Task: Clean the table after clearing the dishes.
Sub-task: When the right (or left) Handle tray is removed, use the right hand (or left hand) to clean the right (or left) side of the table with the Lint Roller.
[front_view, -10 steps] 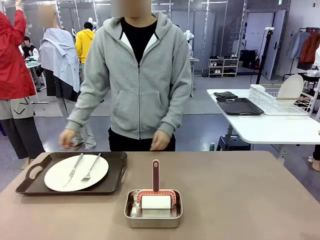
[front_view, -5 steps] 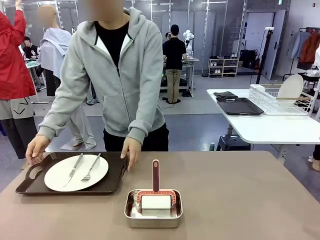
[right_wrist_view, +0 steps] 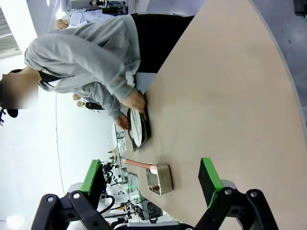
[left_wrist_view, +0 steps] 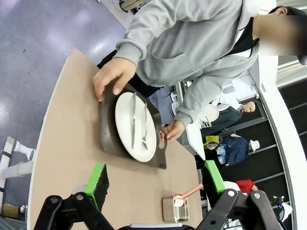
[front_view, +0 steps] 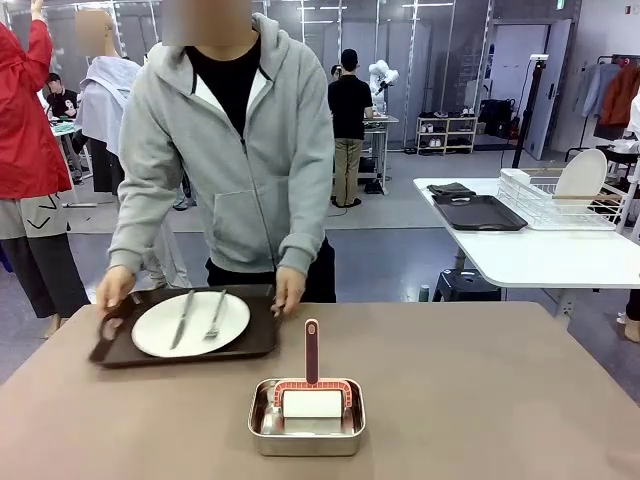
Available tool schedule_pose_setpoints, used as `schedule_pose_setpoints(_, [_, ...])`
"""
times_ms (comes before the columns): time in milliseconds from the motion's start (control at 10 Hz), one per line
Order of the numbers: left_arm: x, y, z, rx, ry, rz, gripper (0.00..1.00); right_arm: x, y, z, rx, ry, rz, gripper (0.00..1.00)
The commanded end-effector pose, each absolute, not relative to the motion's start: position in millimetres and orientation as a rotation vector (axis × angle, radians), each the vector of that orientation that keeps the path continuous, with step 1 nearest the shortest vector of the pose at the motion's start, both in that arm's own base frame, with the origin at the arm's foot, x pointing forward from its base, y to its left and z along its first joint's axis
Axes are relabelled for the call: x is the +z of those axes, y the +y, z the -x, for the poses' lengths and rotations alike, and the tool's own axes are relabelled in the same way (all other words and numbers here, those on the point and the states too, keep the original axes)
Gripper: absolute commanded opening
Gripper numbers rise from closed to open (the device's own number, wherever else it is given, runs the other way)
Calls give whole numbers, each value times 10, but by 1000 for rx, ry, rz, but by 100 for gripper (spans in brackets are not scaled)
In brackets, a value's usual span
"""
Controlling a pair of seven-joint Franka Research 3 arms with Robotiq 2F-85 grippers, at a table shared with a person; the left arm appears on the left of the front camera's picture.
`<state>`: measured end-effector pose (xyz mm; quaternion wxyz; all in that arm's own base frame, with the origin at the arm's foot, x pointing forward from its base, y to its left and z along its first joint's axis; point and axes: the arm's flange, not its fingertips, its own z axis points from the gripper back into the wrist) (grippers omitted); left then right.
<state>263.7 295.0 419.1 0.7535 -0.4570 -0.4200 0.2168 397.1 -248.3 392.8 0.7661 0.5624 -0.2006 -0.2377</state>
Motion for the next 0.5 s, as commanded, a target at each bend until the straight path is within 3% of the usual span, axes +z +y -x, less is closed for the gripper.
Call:
schedule_pose_setpoints(0, [4196, 2970, -2623, 471, -932, 1013, 100, 3956, -2471, -3939, -512, -424, -1223, 100])
schedule_pose_setpoints(400, [4196, 2970, -2623, 471, -932, 1013, 100, 3956, -2471, -3939, -512, -424, -1223, 100])
